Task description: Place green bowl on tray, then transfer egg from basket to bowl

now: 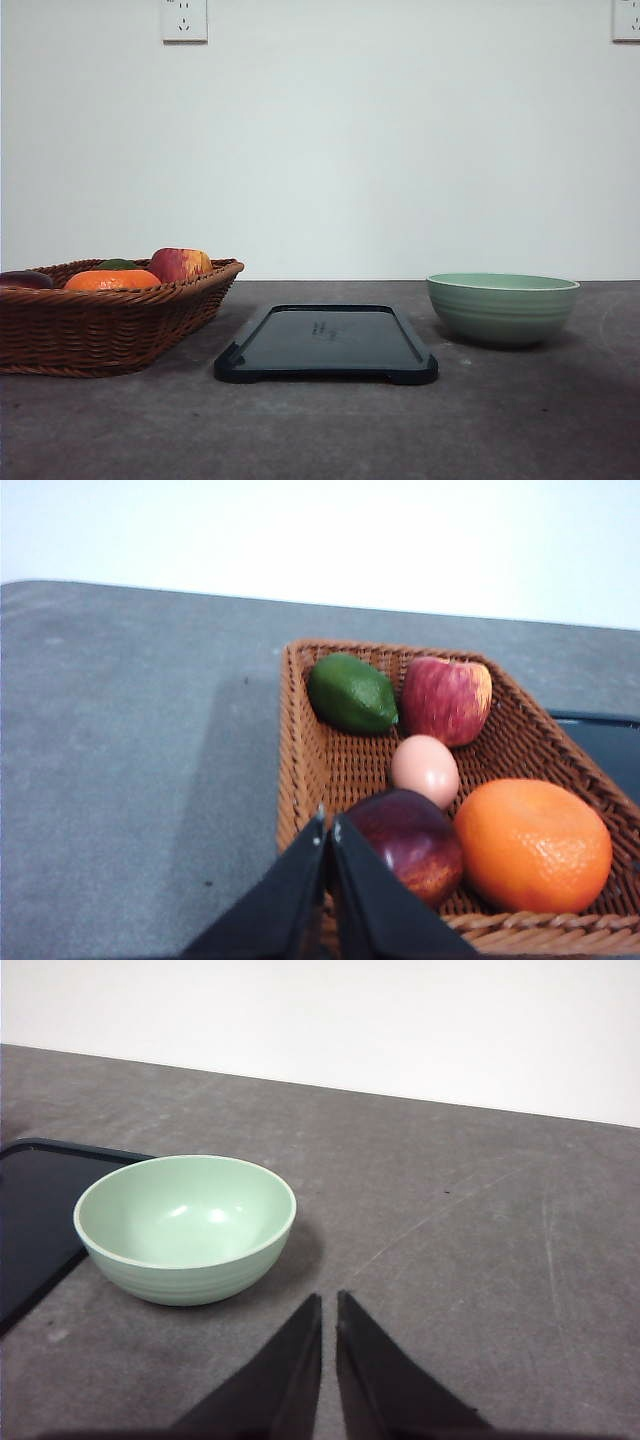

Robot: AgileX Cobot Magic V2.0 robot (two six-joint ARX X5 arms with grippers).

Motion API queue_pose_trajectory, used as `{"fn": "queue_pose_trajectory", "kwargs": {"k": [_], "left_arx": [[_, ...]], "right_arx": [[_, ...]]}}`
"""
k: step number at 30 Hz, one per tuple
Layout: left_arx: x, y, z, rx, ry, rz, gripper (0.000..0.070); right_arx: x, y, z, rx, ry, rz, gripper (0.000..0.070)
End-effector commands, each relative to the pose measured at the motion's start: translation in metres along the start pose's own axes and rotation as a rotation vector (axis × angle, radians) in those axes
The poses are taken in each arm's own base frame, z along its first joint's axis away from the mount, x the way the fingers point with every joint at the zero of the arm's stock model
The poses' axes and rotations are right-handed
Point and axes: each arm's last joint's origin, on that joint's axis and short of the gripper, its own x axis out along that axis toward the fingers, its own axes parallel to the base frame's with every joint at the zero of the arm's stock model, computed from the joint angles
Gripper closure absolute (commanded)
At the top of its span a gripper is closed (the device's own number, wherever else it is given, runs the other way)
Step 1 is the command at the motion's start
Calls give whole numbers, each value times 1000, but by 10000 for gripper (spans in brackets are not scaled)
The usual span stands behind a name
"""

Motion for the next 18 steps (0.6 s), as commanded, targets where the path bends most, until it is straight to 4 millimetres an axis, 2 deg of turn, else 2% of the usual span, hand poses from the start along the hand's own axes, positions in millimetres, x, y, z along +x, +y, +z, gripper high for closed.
{"fn": "queue_pose_trajectory", "kwargs": {"k": [1,11,18], "left_arx": [[2,1,-5,-12,10,3,700],[2,1,-6,-355,15,7,700],[1,0,-2,-325,-3,6,700]], "right_arx": [[0,0,-1,-1,-4,3,681],[0,0,0,295,-10,0,683],[0,-1,1,310,-18,-24,692]]}}
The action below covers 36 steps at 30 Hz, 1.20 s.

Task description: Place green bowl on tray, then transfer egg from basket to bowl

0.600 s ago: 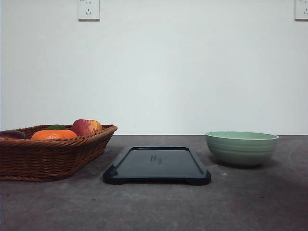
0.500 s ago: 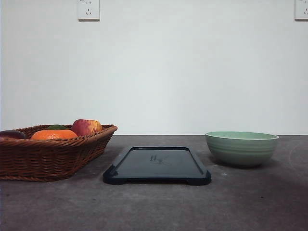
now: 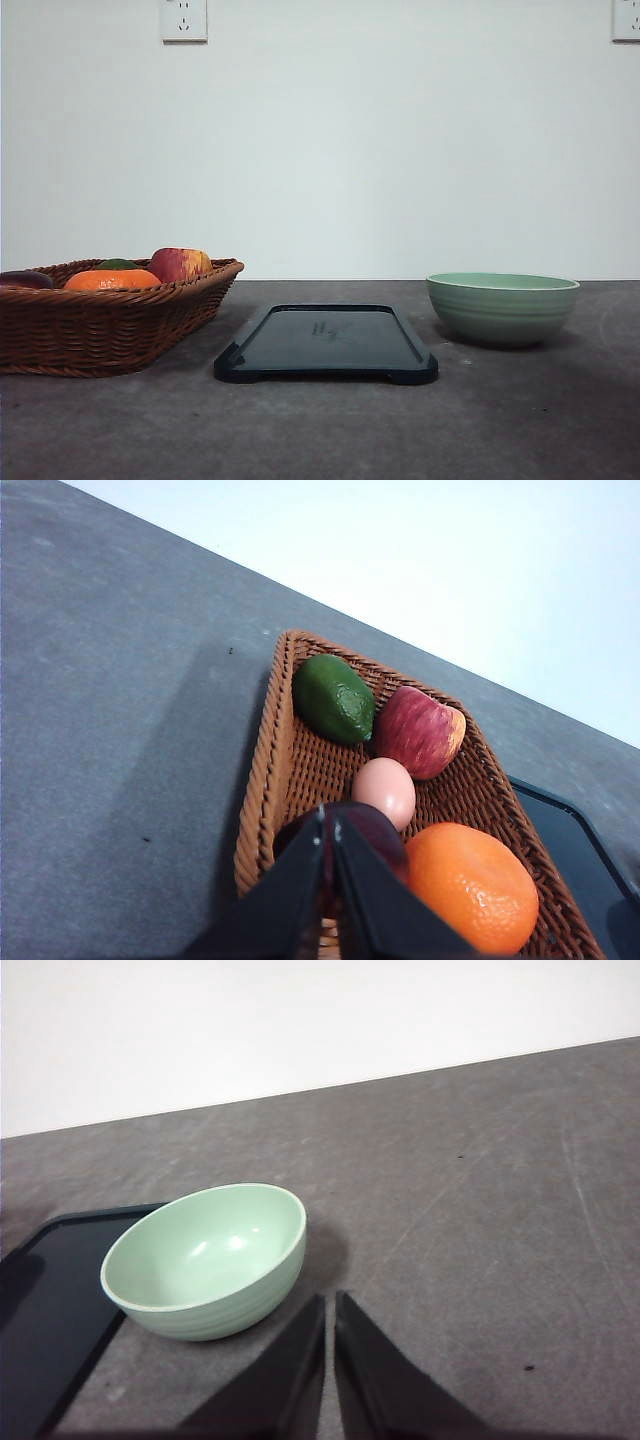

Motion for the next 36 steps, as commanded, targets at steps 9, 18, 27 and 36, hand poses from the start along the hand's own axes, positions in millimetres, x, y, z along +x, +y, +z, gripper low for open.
{"fn": "queue_pose_trajectory", "kwargs": {"k": [9,18,27,36], "left_arx": [[-3,-8,20,79,-199,-51,700],[-14,-24,51,113,-260,-73,699],[-9,-43,95,220,-152,-20,699],[21,-57,131,216,17,29,699]], "right_arx": [[-4,5,19,13,-118,27,693],[-14,13,52,15,-200,51,693],[-9,23,89,-9,-116,54,693],[21,30,119,-32,33,115,693]]}}
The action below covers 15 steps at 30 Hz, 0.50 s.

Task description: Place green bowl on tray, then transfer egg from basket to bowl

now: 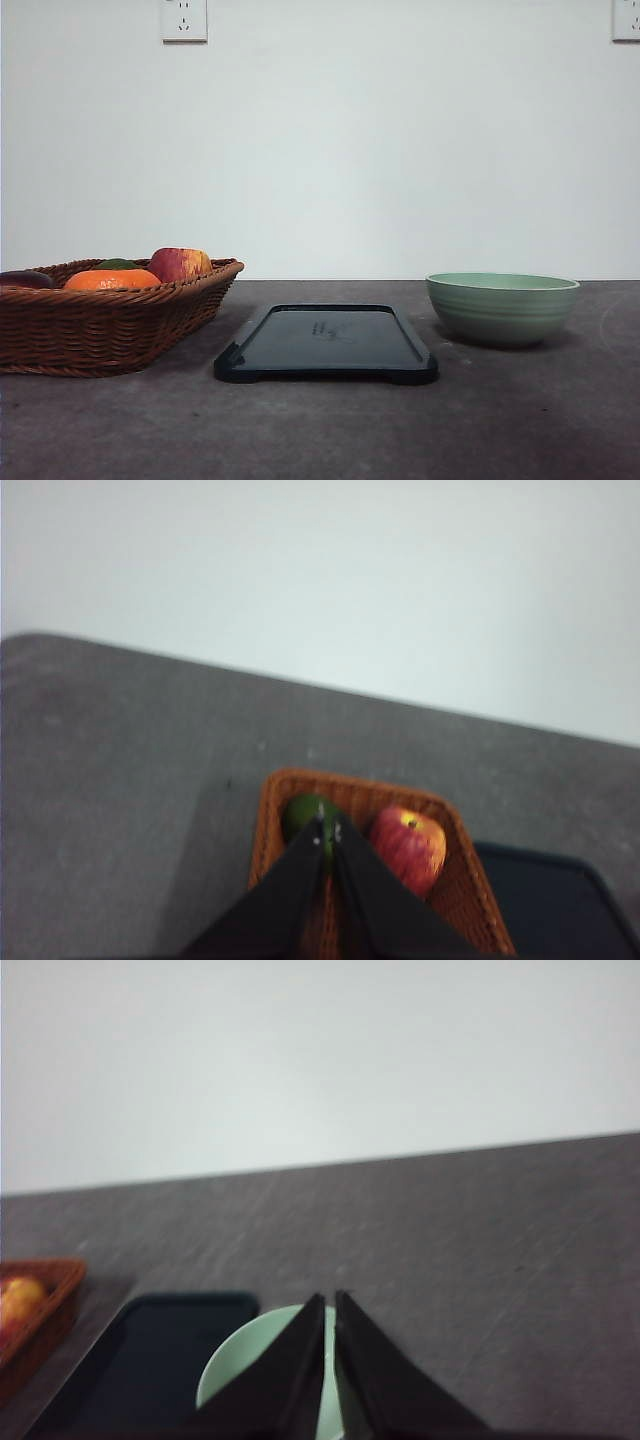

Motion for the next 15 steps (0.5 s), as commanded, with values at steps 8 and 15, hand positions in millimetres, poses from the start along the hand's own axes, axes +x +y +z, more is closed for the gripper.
{"fn": "queue_pose_trajectory", "kwargs": {"k": [8,15], "left_arx": [[35,-3,21,23,212,34,700],[59,-5,24,17,385,-7,700]], "right_arx": [[44,-3,13,13,249,33,693],[71,-7,13,43,432,22,693]]}}
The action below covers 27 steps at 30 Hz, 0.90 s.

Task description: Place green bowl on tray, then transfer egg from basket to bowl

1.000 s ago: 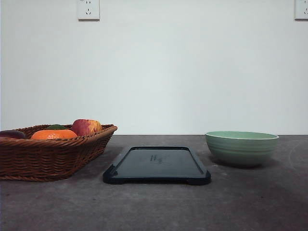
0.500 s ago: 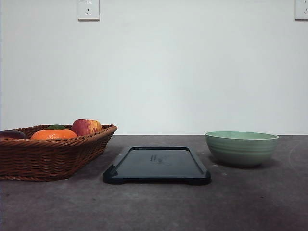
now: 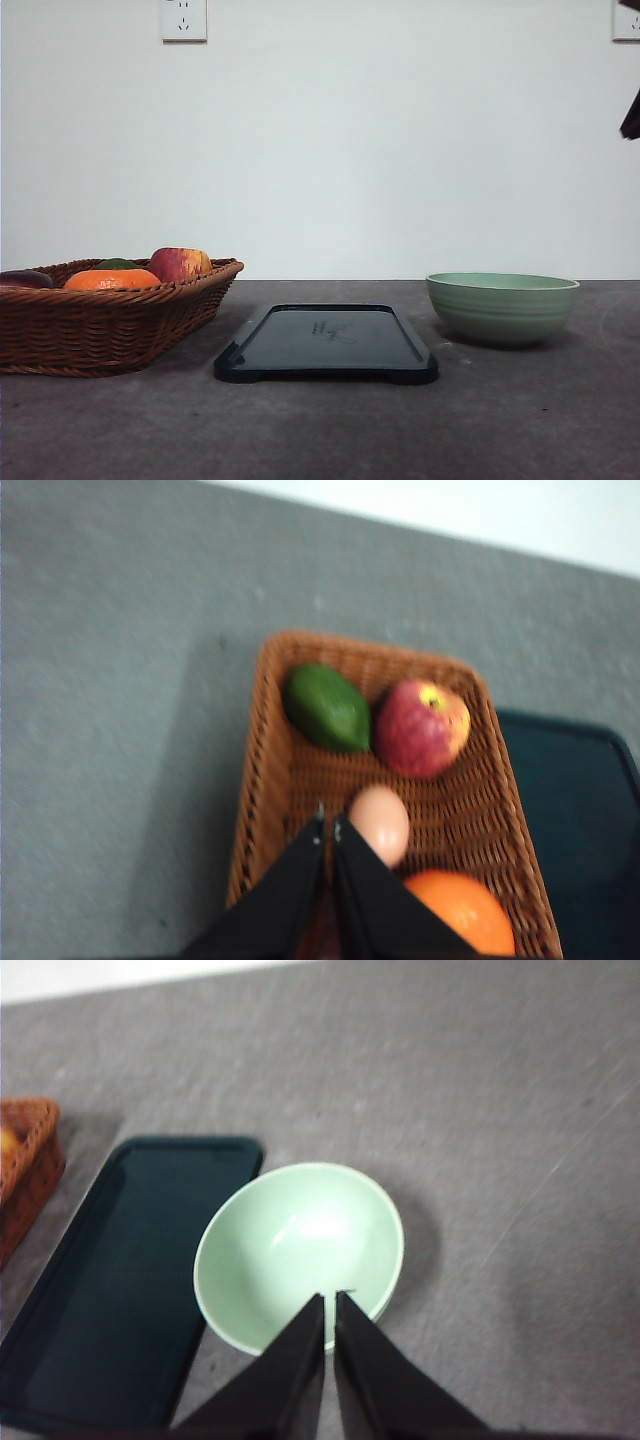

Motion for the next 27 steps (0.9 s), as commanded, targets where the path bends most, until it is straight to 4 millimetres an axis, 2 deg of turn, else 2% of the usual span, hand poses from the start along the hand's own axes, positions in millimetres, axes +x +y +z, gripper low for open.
{"fn": "queue_pose_trajectory", "kwargs": {"k": [1,11,20,22,23,25,27], "left_arx": [[3,-2,7,20,16,-26,700],[22,-4,12,-10,212,-90,700],[33,-4,8,5,312,-136,700],[33,-4,9,8,305,-137,691],[33,-4,10,9,301,-138,640],[33,-4,11,11,293,-139,485],[33,-4,11,11,291,-139,372]], "right_arx": [[5,0,5,-20,27,3,693],[27,-4,13,24,198,-19,693],[30,-3,13,42,268,5,691],[30,-4,12,32,271,5,658],[30,-4,12,23,272,6,596],[30,-4,12,18,275,6,456],[30,-4,12,20,277,5,372]]}}
